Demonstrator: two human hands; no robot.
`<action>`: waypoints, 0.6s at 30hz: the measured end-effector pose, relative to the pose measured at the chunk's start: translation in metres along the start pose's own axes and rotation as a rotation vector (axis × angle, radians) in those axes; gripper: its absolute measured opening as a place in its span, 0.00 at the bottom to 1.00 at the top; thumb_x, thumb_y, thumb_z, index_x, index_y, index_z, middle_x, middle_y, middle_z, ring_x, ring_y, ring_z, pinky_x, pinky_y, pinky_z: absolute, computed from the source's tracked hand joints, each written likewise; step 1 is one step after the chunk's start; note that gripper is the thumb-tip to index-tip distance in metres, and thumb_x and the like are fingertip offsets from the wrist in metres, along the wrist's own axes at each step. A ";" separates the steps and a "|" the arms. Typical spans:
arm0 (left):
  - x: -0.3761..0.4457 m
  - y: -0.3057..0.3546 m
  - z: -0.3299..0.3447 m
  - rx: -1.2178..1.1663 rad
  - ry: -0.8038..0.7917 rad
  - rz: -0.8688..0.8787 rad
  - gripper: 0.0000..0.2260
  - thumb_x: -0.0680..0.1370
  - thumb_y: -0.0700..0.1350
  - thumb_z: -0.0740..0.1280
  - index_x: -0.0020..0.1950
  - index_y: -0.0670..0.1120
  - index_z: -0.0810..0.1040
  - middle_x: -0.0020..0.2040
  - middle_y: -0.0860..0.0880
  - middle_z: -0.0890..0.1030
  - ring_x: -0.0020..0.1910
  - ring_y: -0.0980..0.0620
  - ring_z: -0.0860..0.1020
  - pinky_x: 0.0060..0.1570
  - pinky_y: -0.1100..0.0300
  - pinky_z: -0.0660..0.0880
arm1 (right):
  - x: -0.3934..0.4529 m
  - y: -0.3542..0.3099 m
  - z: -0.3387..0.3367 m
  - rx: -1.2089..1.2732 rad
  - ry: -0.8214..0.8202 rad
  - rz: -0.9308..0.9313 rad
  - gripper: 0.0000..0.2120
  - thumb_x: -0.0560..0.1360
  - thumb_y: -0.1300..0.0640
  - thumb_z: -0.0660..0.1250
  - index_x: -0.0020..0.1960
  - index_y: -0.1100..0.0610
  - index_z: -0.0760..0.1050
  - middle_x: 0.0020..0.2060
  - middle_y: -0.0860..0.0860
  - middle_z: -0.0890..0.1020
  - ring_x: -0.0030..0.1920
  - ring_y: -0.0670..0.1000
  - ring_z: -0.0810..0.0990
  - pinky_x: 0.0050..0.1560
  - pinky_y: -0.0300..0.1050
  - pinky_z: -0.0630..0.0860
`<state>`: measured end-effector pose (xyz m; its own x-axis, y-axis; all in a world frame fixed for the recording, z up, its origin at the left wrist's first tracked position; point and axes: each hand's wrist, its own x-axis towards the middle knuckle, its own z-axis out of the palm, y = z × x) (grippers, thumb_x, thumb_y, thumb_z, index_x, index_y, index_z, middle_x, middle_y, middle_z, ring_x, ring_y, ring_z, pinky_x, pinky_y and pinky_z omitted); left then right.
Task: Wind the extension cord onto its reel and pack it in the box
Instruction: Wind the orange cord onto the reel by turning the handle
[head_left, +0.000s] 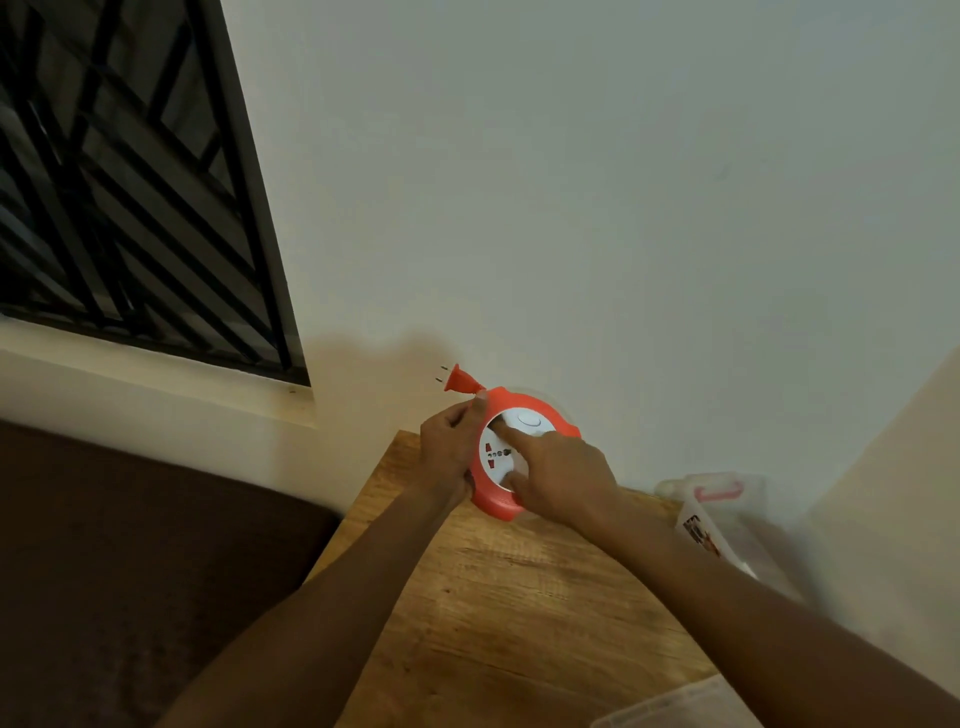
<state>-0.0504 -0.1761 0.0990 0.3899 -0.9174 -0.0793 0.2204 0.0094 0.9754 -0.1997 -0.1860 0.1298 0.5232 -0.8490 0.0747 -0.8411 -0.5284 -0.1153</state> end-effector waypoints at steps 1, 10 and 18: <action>0.001 -0.001 -0.003 -0.042 0.017 -0.020 0.17 0.82 0.54 0.69 0.63 0.44 0.83 0.55 0.42 0.88 0.50 0.40 0.87 0.51 0.44 0.86 | -0.001 0.004 -0.002 -0.017 0.039 -0.056 0.30 0.77 0.43 0.64 0.76 0.41 0.59 0.70 0.51 0.73 0.66 0.56 0.75 0.63 0.54 0.74; 0.019 -0.016 -0.034 -0.145 0.076 -0.148 0.11 0.80 0.58 0.71 0.49 0.52 0.88 0.47 0.46 0.90 0.42 0.43 0.89 0.38 0.49 0.85 | 0.002 0.023 0.015 1.119 -0.044 0.518 0.27 0.75 0.53 0.72 0.71 0.57 0.69 0.55 0.52 0.82 0.49 0.53 0.84 0.47 0.54 0.83; 0.035 -0.024 -0.068 0.099 -0.089 -0.231 0.05 0.79 0.41 0.70 0.50 0.48 0.85 0.45 0.46 0.90 0.39 0.47 0.88 0.31 0.59 0.82 | 0.021 0.007 0.060 1.357 -0.084 0.678 0.18 0.75 0.60 0.72 0.64 0.60 0.75 0.44 0.56 0.85 0.40 0.53 0.86 0.35 0.44 0.82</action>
<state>0.0185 -0.1815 0.0592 0.2588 -0.9221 -0.2876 0.2045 -0.2387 0.9493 -0.1862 -0.2076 0.0706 0.1470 -0.8978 -0.4151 -0.1843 0.3875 -0.9033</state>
